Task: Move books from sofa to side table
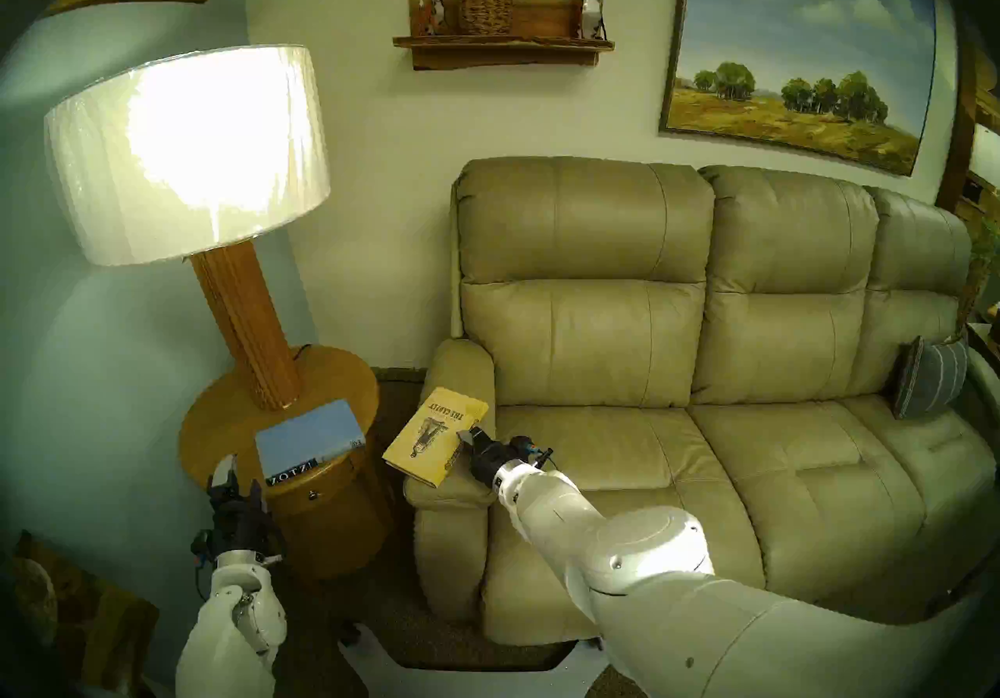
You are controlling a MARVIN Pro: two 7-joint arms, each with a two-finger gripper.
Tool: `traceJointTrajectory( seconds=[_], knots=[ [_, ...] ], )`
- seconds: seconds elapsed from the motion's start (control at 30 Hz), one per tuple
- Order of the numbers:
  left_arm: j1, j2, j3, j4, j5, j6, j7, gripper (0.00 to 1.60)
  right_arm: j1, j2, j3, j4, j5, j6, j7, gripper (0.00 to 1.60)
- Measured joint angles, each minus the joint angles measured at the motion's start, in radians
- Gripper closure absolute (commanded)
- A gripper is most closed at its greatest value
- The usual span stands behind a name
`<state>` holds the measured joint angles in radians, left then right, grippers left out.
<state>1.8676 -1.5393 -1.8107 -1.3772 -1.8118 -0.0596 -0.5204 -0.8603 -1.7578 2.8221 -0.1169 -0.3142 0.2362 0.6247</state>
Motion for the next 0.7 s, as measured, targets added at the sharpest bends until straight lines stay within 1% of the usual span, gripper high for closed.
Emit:
traceJointTrajectory(
  seconds=[0.2, 0.53, 0.7],
  knots=[
    [-0.001, -0.001, -0.002, 0.001, 0.001, 0.003, -0.002, 0.00, 0.000, 0.001, -0.011, 0.008, -0.013, -0.003, 0.015, 1.60],
    [-0.002, -0.005, -0.004, 0.002, 0.006, 0.004, -0.011, 0.00, -0.019, 0.006, -0.014, 0.017, -0.016, -0.003, 0.138, 1.60],
    [0.001, -0.023, 0.008, -0.002, 0.021, -0.017, -0.020, 0.00, -0.030, 0.005, -0.011, 0.020, -0.013, -0.003, 0.190, 1.60]
  ],
)
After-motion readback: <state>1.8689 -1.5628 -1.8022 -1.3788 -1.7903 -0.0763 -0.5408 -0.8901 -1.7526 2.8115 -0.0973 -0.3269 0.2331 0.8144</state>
